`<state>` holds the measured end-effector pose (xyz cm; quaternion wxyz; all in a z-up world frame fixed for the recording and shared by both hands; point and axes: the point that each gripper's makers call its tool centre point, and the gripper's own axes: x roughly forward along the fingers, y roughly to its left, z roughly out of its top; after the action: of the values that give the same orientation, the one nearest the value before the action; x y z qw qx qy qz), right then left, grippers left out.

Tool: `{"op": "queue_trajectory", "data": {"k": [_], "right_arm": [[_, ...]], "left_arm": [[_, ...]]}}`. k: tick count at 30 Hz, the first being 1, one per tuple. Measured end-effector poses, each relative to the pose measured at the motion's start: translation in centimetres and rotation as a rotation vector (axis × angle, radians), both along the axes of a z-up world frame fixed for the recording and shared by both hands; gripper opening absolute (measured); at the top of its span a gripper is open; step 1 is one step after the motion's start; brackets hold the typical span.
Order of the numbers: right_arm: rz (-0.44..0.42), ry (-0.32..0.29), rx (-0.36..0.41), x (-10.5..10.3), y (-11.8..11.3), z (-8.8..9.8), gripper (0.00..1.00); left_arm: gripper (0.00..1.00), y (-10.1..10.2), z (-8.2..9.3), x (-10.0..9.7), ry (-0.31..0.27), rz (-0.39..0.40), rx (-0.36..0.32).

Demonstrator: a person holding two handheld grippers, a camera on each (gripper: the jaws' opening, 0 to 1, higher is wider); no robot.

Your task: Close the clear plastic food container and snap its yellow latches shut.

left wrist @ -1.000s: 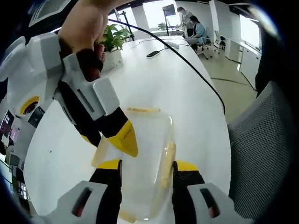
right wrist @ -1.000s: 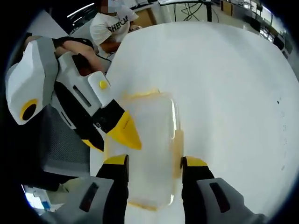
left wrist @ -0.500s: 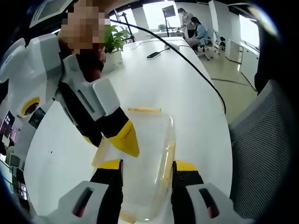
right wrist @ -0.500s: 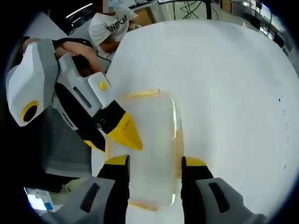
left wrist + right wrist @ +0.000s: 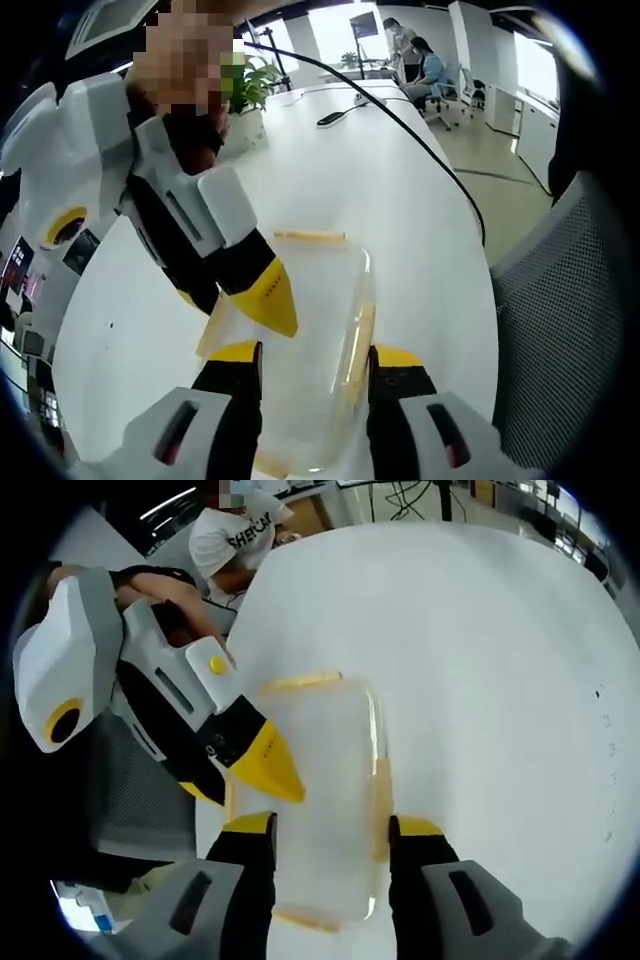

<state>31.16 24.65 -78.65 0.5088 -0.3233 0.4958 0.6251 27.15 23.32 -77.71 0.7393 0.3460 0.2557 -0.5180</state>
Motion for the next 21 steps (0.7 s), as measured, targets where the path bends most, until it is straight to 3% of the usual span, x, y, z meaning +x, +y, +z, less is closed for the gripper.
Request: {"op": "queue_trajectory", "data": {"k": [10, 14, 19, 21], "right_arm": [[0.04, -0.074, -0.003, 0.11, 0.14, 0.31, 0.42], [0.077, -0.129, 0.012, 0.03, 0.27, 0.57, 0.42], [0.071, -0.173, 0.048, 0.04, 0.22, 0.87, 0.41], [0.061, -0.194, 0.073, 0.09, 0.14, 1.04, 0.42]], "left_arm": [[0.36, -0.04, 0.19, 0.08, 0.021, -0.008, 0.001], [0.37, -0.14, 0.4, 0.1, 0.069, 0.013, -0.021], [0.44, -0.28, 0.44, -0.36, 0.104, -0.004, -0.01], [0.55, -0.47, 0.49, -0.62, 0.152, 0.023, -0.023]]}}
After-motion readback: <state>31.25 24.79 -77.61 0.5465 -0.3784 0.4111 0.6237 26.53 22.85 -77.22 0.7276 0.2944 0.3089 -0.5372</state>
